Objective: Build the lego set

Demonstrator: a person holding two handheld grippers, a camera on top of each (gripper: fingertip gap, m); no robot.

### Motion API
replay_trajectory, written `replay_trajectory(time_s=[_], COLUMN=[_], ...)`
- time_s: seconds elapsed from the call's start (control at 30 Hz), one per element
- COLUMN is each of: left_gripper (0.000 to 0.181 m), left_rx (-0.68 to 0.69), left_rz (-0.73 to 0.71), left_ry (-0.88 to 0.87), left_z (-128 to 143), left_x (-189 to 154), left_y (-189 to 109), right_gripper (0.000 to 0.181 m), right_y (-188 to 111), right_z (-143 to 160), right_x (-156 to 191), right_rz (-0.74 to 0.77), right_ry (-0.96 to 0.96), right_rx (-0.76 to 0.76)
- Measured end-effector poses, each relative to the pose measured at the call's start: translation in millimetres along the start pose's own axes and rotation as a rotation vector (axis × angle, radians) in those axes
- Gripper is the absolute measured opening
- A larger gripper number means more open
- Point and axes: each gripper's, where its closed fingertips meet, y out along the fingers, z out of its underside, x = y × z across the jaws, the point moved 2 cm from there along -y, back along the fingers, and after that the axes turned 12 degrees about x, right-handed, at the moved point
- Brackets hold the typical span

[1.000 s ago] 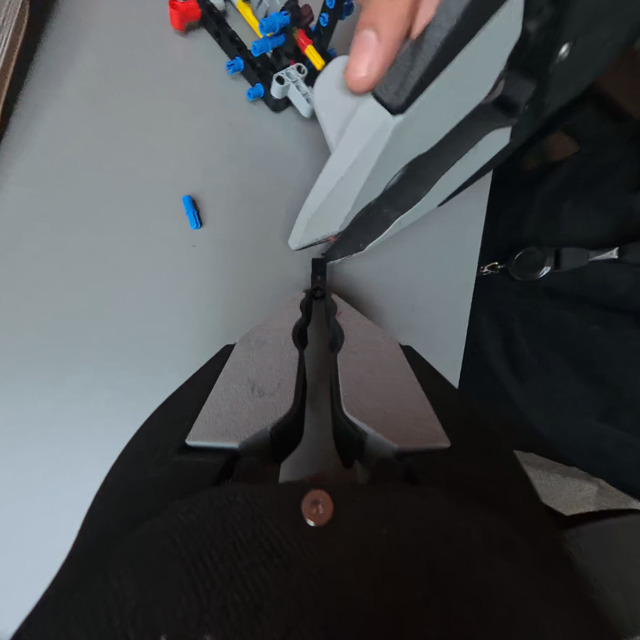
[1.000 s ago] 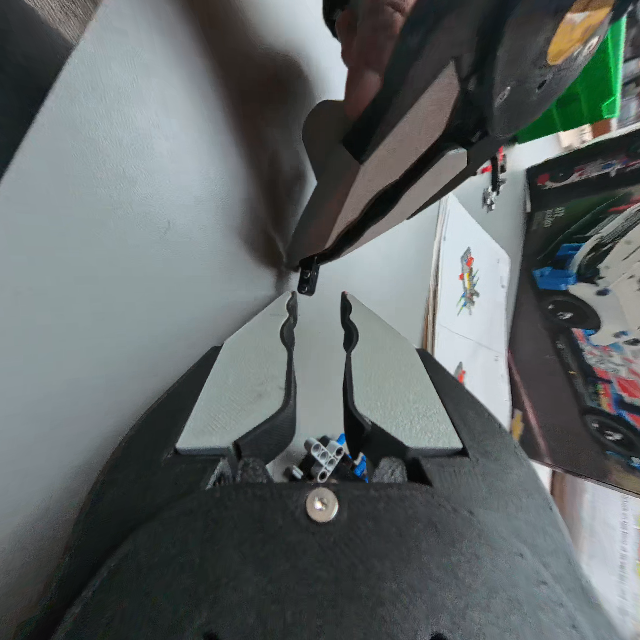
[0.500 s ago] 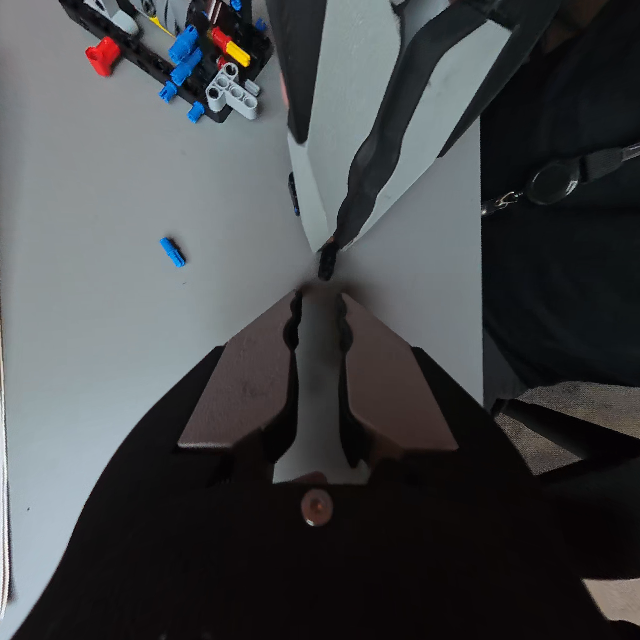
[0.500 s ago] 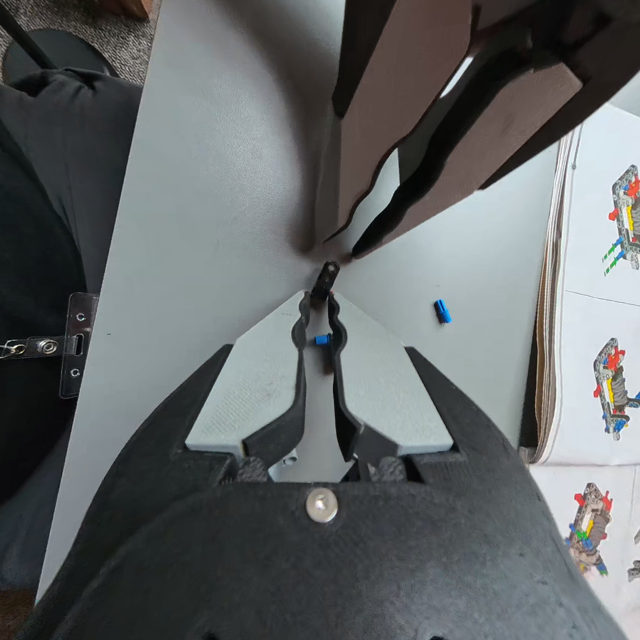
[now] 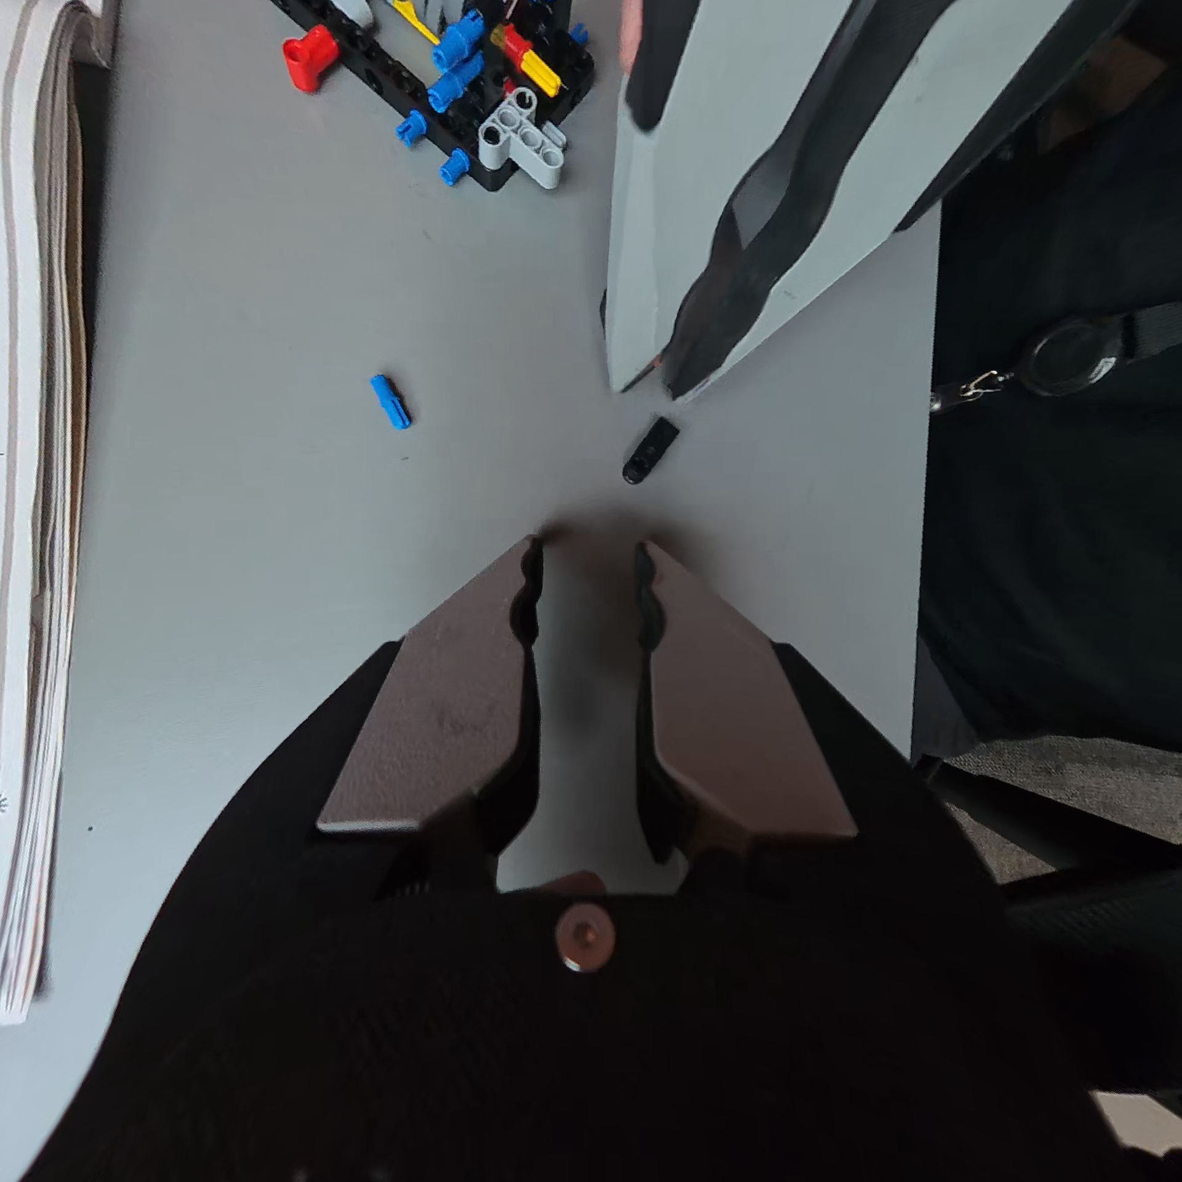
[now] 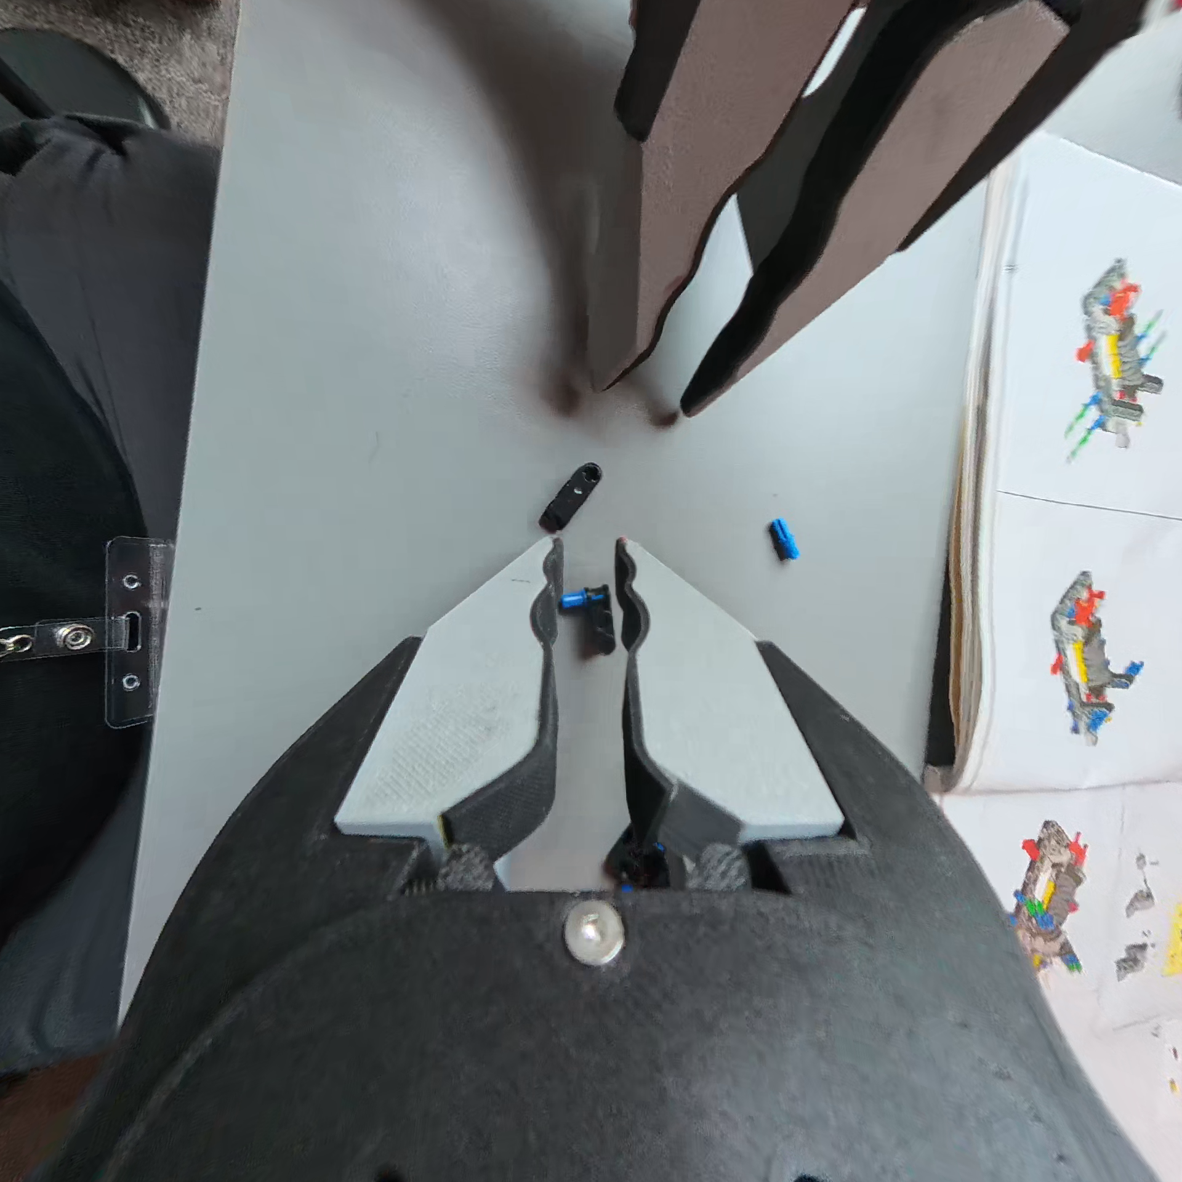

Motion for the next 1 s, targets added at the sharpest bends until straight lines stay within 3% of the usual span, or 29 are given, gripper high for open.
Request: replay_trajectory(time_s=[0.13, 0.3, 0.47, 0.63, 0.67, 0.8, 0.87, 1.0], left_gripper=[0.024, 0.025, 0.024, 0.019, 0.004, 0.003, 0.003, 0.002], left_rx=[-0.053, -0.111, -0.071, -0.043, -0.025, -0.043, -0.078, -0.302], left_rz=[-0.058, -0.098, -0.132, -0.108, -0.108, -0.081, -0.056, -0.027], left_ry=[-0.066, -0.226, -0.264, -0.273, -0.270, -0.286, -0.274, -0.067], left_z=[-12.7, -32.3, -37.3, -45.7, -43.9, -42.7, -44.4, -69.6], left_x=[15.6, 40.3, 53.4, 55.2, 54.8, 52.4, 47.2, 7.5], left_y=[-7.1, -8.7, 3.1, 11.1, 12.0, 12.3, 12.3, -5.7], right_gripper=[0.015, 0.021, 0.027, 0.029, 0.028, 0.027, 0.026, 0.024], right_y=[-37.0, -81.6, -78.8, -68.9, -68.8, -65.5, -63.2, -64.7], right_z=[12.3, 54.7, 81.6, 82.6, 81.8, 75.4, 68.2, 51.9], right_x=[-17.0, -42.2, -39.0, -34.0, -33.8, -29.5, -29.3, -33.6], right_rz=[0.061, 0.126, 0.114, 0.044, 0.042, 0.009, -0.013, -0.058], right_ry=[0.111, 0.322, 0.410, 0.454, 0.455, 0.449, 0.466, 0.506], right_rx=[-0.117, -0.265, -0.296, -0.338, -0.347, -0.361, -0.395, -0.489])
